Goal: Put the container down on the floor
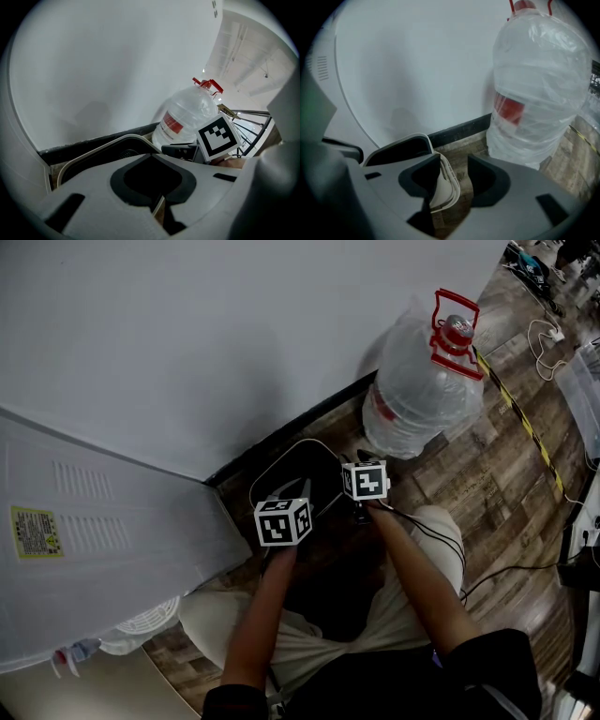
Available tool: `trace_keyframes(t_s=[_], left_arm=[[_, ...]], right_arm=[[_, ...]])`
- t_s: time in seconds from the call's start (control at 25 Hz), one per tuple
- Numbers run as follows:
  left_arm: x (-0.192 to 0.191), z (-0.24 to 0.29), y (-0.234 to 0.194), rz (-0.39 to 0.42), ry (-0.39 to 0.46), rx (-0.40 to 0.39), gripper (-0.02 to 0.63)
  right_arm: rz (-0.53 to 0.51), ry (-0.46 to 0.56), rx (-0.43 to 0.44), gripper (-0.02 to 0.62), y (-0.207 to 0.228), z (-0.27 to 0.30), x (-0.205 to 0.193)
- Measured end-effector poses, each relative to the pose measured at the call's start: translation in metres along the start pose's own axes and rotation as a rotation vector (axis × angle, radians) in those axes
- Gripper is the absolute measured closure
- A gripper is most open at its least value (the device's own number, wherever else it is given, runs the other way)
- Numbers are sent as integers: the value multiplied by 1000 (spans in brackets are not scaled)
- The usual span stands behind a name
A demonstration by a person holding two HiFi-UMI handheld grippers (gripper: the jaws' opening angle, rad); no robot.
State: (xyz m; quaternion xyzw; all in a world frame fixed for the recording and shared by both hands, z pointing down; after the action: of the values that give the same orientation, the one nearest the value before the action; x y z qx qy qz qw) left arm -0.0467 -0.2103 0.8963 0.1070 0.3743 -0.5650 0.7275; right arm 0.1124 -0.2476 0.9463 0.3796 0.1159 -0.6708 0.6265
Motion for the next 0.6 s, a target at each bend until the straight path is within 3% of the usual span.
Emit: trace_keyframes(t_s=[0.32, 0.6], left_arm=[[0, 1, -1, -1, -2, 2, 592], [1, 1, -2, -2, 7, 5, 592]], right_arm=[[-27, -6, 45, 423, -9, 2, 0], [-35, -121, 94, 423, -17, 15, -20]])
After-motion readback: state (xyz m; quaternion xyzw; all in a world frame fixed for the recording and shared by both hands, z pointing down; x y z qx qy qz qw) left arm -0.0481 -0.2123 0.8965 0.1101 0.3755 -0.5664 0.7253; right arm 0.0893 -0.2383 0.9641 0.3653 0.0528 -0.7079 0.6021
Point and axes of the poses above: the fingertips, and each gripper's own axes: z forward along the fingers, y to its right, x out of its top, the point moved 5 cm from there along -z, backward along the fingers, and after that the axes turned 10 degrees about x, right-handed, at the moved point
